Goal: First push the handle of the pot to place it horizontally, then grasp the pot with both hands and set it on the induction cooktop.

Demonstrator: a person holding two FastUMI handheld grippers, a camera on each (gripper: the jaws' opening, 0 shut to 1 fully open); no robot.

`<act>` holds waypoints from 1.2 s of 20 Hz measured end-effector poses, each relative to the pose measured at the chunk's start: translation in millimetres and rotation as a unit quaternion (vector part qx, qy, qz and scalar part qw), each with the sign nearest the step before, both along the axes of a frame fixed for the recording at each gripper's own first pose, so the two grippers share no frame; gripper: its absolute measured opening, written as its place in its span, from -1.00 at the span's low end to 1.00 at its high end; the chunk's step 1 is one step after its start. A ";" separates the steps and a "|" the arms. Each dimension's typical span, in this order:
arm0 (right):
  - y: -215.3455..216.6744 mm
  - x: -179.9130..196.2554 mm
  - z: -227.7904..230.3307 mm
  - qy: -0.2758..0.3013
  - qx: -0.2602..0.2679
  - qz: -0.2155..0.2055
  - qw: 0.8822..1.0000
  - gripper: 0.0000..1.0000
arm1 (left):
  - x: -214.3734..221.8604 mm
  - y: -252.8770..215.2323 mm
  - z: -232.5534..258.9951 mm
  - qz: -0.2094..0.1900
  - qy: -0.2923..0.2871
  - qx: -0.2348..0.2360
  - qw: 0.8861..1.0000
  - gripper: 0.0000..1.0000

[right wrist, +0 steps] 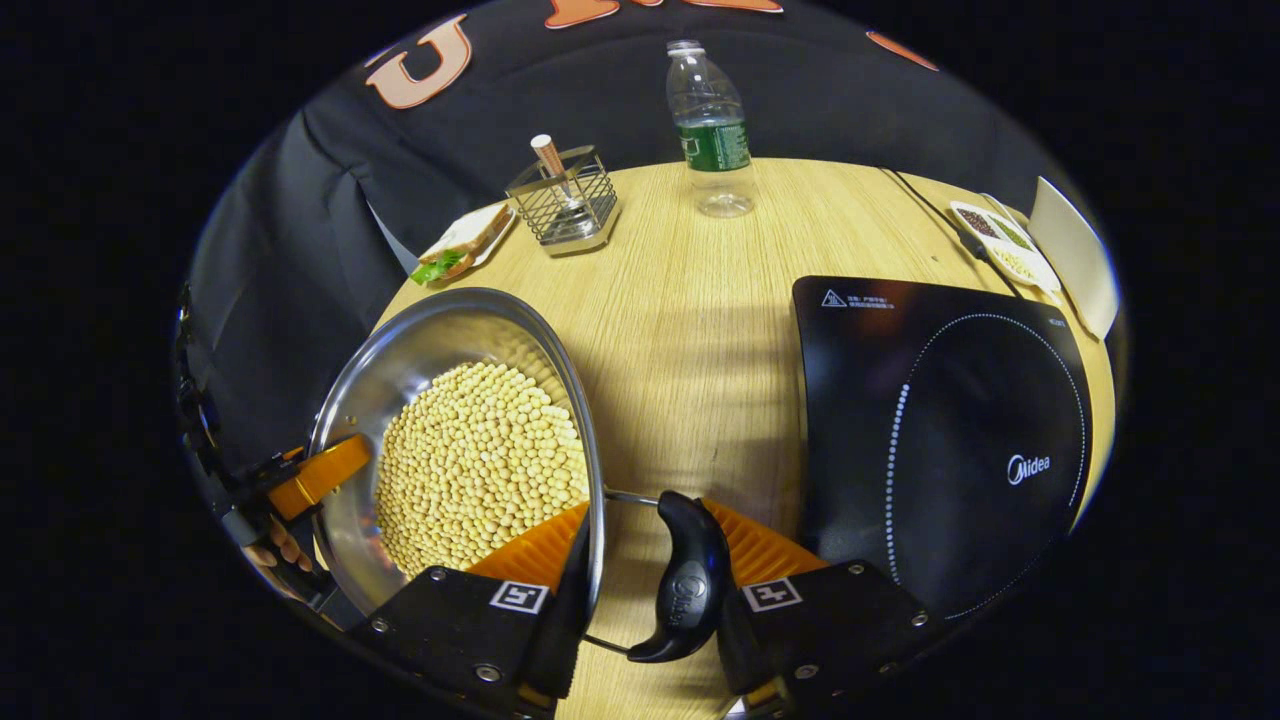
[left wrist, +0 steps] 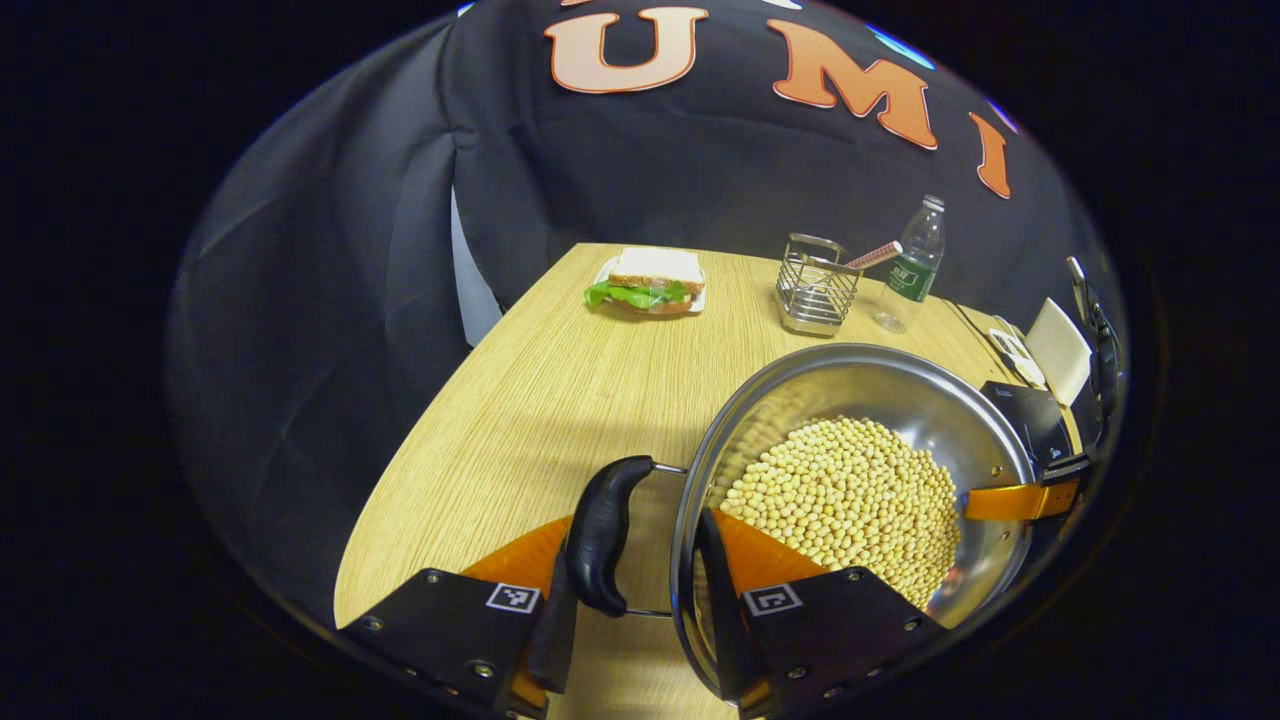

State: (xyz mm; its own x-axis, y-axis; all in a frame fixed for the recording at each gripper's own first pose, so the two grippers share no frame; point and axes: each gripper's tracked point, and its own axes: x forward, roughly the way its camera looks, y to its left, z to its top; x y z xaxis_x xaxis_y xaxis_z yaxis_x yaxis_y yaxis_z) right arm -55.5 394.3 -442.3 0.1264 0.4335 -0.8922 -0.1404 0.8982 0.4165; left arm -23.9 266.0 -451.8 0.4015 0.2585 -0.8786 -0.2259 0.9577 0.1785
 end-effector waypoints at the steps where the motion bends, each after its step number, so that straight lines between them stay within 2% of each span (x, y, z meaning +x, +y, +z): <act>1: -0.9 2.0 2.3 -0.006 0.002 -0.001 1.000 0.13 | -1.2 1.0 0.2 -0.002 -0.002 0.003 1.000 0.17; 7: -37.5 10.0 18.1 -0.024 0.012 -0.014 1.000 0.12 | 5.4 0.6 7.9 -0.016 -0.025 0.018 0.999 0.16; 8: -48.0 13.8 20.4 -0.025 0.014 -0.016 0.999 0.04 | 4.7 -1.9 4.3 -0.018 -0.027 0.019 0.999 0.16; 9: -58.1 17.4 24.2 -0.027 0.015 -0.020 0.999 0.12 | 5.3 -3.0 1.2 -0.020 -0.029 0.019 0.999 0.12; 19: -126.1 22.0 48.7 -0.041 0.011 -0.060 0.997 0.12 | 16.0 -6.2 -3.3 -0.051 -0.043 0.011 0.998 0.15; 20: -135.6 20.5 51.5 -0.042 0.009 -0.066 0.997 0.02 | 15.8 -7.1 -7.8 -0.055 -0.044 0.007 0.997 0.16; 21: -143.8 21.6 54.5 -0.044 0.006 -0.073 0.996 0.11 | 16.6 -8.6 -10.6 -0.060 -0.045 0.004 0.997 0.15; 24: -162.6 16.0 74.6 -0.050 -0.002 -0.089 0.995 0.12 | 18.3 -8.0 -12.9 -0.075 -0.047 -0.003 0.996 0.16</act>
